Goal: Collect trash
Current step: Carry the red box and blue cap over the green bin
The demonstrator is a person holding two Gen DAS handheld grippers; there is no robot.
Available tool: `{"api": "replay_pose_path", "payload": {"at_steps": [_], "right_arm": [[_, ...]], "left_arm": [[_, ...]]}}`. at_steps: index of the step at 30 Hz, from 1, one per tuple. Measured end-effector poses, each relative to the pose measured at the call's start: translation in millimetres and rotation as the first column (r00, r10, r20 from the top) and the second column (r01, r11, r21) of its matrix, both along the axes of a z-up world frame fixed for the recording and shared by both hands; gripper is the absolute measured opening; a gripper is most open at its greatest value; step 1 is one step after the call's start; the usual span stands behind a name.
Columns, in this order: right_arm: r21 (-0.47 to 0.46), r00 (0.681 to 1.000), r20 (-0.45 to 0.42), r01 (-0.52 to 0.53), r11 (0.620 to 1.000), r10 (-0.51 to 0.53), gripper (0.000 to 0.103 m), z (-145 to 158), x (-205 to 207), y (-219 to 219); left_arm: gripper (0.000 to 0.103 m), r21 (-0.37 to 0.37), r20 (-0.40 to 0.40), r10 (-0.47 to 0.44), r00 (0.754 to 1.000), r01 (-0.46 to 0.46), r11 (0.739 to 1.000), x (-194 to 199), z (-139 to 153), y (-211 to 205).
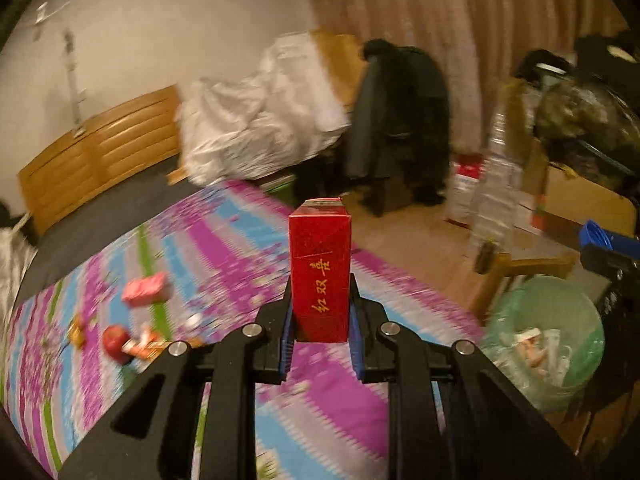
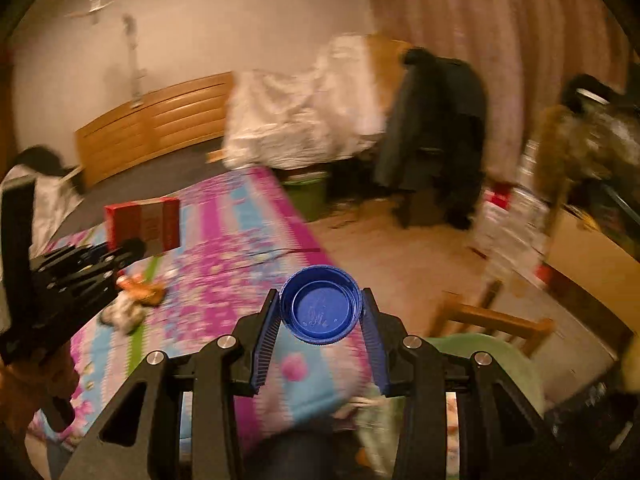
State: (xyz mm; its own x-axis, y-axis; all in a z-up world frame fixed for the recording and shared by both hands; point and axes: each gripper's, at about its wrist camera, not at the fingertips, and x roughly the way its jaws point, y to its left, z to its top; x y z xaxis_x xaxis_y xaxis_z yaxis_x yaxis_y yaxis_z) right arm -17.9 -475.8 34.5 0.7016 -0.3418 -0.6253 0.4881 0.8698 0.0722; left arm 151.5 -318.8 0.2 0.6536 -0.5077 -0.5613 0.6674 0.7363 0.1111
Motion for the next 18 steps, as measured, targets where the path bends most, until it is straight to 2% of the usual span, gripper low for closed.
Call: {"api": "replay_pose_path", "payload": {"at_steps": [5, 9, 18], "right_arm": [[-0.018, 0.988, -0.026, 0.15, 0.989, -0.15, 0.041, -3.3, -40.4, -52.5], [-0.023, 0.967, -0.05, 0.25, 0.968, -0.251, 0.041, -13.6, -73.6, -89.2], [0.013, 0.927, -0.084, 0.367, 0.93, -0.364, 0.041, -38.4, -116.1, -141.5]], "left_arm": [[0.021, 0.029, 0.005, -0.12, 0.993, 0.12, 0.992, -22.3, -3.4, -63.2], [0.021, 0.055, -0.005, -0.205, 0.979, 0.205, 0.977, -39.1, -11.7, -103.4], [0.021, 0.114, -0.02, -0.35, 0.936, 0.35, 0.93, -76.4, -28.0, -174.4]]}}
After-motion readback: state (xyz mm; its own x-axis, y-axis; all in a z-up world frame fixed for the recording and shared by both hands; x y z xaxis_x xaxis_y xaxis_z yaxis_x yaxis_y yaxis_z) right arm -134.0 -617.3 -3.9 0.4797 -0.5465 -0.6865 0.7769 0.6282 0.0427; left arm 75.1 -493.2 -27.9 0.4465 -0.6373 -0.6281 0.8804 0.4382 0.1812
